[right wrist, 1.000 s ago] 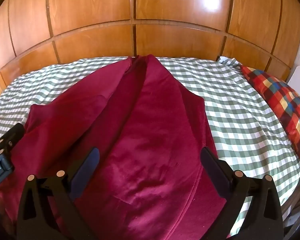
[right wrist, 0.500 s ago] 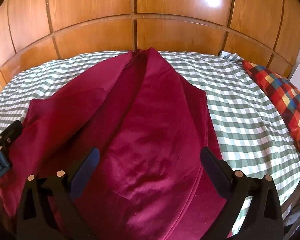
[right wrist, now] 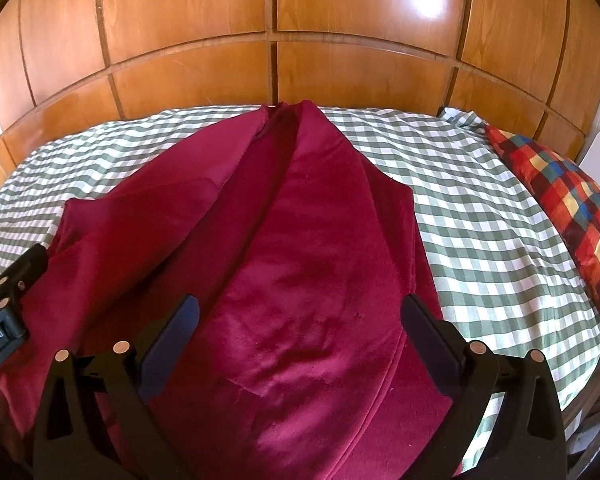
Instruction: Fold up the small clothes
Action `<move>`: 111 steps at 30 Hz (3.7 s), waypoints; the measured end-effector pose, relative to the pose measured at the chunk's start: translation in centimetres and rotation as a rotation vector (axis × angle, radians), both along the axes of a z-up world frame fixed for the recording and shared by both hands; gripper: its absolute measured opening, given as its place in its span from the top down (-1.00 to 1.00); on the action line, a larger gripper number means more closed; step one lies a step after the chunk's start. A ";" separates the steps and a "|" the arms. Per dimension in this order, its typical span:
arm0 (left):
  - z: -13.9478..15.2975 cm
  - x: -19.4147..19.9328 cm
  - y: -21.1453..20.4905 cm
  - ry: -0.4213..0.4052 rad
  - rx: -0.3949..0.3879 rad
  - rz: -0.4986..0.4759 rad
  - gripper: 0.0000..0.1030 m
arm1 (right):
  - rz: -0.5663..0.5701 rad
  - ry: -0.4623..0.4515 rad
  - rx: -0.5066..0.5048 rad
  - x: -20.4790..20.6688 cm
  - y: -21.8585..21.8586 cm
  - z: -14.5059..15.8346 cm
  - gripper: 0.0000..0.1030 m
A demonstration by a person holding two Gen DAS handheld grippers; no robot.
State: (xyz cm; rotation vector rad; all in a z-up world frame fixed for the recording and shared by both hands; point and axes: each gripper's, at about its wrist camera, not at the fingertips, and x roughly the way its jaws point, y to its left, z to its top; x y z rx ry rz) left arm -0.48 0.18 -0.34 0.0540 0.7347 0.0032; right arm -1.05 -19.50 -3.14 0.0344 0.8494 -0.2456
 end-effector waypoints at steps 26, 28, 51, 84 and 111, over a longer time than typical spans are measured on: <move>0.3 -1.8 -1.5 -0.003 0.031 -0.132 -0.95 | 0.013 -0.013 -0.037 -0.3 -0.1 0.0 -0.94; 0.3 -2.1 -1.8 -0.005 0.037 -0.154 -0.95 | 0.012 -0.011 -0.036 -0.3 -0.2 -0.1 -0.94; -1.0 -4.1 -2.8 0.017 0.171 -0.266 -0.95 | -0.026 0.049 0.085 -1.5 -3.8 -1.3 -0.94; 8.9 14.9 11.6 -0.098 -0.054 0.117 0.85 | 0.121 0.061 0.236 -1.0 -7.4 0.4 0.85; -3.3 1.4 8.9 0.255 -0.440 -0.121 -0.10 | -0.094 0.003 0.099 1.9 -19.3 3.4 -0.42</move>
